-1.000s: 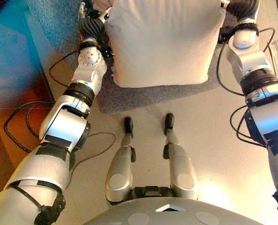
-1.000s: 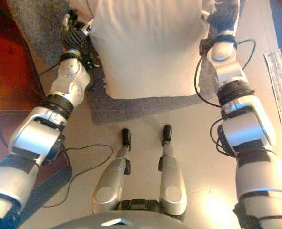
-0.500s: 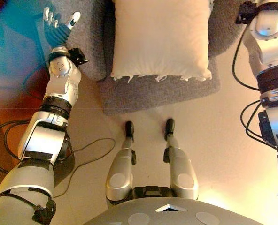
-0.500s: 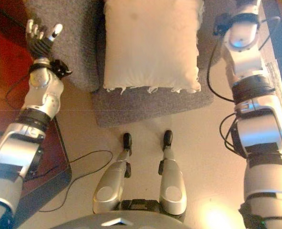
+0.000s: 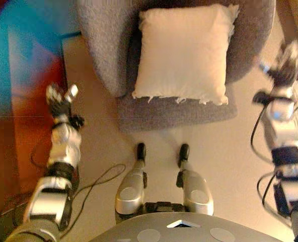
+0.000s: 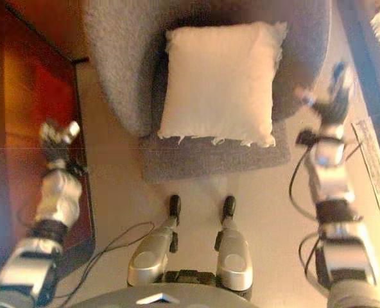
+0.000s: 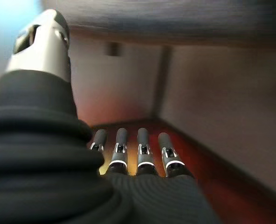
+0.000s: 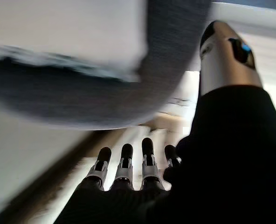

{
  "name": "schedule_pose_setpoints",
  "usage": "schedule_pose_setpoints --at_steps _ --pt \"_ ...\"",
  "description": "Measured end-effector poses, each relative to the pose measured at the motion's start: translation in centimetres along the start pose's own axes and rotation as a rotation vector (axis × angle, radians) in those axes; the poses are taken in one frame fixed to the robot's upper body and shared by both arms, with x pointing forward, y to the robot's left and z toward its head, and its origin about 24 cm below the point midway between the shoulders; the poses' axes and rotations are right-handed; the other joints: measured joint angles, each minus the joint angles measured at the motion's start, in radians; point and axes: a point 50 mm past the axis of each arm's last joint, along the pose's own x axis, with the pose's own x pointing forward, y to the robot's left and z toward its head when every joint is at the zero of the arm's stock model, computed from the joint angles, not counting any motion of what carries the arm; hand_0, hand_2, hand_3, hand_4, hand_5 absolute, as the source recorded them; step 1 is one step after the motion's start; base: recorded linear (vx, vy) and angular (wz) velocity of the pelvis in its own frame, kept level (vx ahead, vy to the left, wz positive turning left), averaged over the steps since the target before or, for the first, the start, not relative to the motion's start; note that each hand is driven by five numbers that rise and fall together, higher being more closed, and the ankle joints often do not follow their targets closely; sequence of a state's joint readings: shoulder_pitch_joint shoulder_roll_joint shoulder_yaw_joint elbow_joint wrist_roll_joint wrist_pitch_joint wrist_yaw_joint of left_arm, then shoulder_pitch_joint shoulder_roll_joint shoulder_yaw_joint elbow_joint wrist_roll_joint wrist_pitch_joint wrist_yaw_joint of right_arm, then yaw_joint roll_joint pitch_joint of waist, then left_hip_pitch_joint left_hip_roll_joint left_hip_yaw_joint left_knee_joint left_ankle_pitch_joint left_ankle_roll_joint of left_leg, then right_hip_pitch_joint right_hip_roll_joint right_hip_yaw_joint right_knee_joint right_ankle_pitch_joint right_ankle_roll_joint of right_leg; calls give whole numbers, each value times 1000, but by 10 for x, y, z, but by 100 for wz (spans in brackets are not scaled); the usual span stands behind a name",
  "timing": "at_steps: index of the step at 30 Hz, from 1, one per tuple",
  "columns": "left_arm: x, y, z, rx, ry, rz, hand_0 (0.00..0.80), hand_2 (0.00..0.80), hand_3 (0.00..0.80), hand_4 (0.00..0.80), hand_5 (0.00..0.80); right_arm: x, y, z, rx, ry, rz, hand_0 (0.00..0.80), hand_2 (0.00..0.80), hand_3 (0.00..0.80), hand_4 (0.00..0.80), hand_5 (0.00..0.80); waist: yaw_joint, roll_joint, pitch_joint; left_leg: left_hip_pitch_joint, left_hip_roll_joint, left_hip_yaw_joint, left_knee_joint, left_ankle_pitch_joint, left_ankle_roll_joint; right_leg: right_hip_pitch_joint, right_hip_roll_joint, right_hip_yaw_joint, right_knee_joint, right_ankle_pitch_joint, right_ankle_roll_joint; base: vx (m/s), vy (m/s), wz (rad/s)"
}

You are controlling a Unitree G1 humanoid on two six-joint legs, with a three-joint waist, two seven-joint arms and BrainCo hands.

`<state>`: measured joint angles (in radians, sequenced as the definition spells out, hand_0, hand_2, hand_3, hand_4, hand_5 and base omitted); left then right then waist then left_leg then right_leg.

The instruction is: Pick up the cushion and take it to the sofa

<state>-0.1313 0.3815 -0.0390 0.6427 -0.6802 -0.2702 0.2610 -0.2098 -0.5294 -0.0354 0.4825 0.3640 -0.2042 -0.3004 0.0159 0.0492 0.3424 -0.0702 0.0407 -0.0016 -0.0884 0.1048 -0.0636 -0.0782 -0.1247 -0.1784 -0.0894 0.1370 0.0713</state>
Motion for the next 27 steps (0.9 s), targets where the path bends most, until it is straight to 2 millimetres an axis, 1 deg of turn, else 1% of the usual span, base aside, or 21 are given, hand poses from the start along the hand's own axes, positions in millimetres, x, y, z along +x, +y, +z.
schedule_pose_setpoints --at_steps 2,3,4,5,7,10,12,14,17,19,20,22,27 --pt "-22 18 -42 22 164 43 0 0 0 0 0 -29 -10 -49 -25 189 -16 0 0 0 0 0 0 -4 -51 35 3 -1 -5 -18 -1 36 1 -5 0 -15 2 70 -36 5" --pt "-33 29 -60 49 240 65 0 0 0 0 0 -46 -13 -72 -31 282 -25 0 0 0 0 0 -1 -10 -82 50 5 -2 -5 -25 -4 53 3 -7 0 -25 2 61 -37 2" --pt "-43 39 -73 88 303 82 0 0 0 0 0 -64 -15 -93 -44 376 -29 0 0 0 0 0 -1 -17 -112 59 8 -1 -5 -30 -4 65 6 -8 -1 -32 2 47 -34 2" --pt "-50 47 -82 106 348 96 0 0 0 0 0 -77 -17 -108 -48 445 -32 0 0 0 0 0 -1 -23 -133 66 11 -2 -6 -39 -2 76 9 -10 -1 -38 3 59 -36 1" --pt "-64 61 -99 143 437 133 0 0 0 0 0 -113 -17 -142 -56 634 -34 0 0 0 0 0 -1 -40 -182 88 18 -2 -6 -46 -5 98 15 -11 -3 -48 1 48 -38 2" --pt "-88 81 -126 187 591 196 0 0 0 0 0 -162 -22 -179 -76 884 -40 0 0 0 0 0 -1 -54 -246 116 21 -3 -6 -54 -4 127 18 -13 -4 -62 -1 30 -37 1" --pt "-104 93 -140 210 682 248 0 0 0 0 0 -188 -26 -195 -89 1021 -46 0 0 0 0 0 -1 -58 -270 131 21 -2 -6 -56 -5 141 19 -13 -5 -64 -2 3 -32 0" --pt "-121 102 -154 268 776 276 0 0 0 0 0 -213 -27 -206 -118 1149 -37 0 0 0 0 0 -1 -59 -286 150 22 -2 -6 -61 -4 159 19 -13 -5 -69 -1 -6 -15 1" --pt "-146 109 -170 331 919 300 0 0 0 0 0 -245 -24 -216 -214 1334 63 0 0 0 0 0 0 -55 -319 157 23 -2 -6 -60 -4 166 19 -16 -5 -70 -2 -4 -5 1" --pt "-161 111 -178 364 1011 310 0 0 0 0 0 -263 -21 -219 -270 1426 118 0 0 0 0 0 1 -48 -330 169 24 -3 -6 -62 -4 179 19 -20 -5 -73 -2 -8 -5 4" --pt "-167 112 -181 376 1060 313 0 0 0 0 0 -269 -19 -220 -304 1462 162 0 0 0 0 0 1 -45 -339 170 24 -3 -6 -62 -4 180 19 -20 -5 -73 -2 0 0 0" --pt "-180 113 -187 410 1146 308 0 0 0 0 0 -272 -19 -220 -339 1496 187 0 0 0 0 0 0 -44 -344 183 24 -1 -6 -62 -5 192 19 -19 -5 -73 -2 0 0 0" --pt "-187 111 -190 478 1209 270 0 0 0 0 0 -269 -20 -219 -443 1481 260 0 0 0 0 0 4 -47 -364 186 27 0 -6 -62 -5 195 19 -22 -4 -73 -3 -16 4 3"
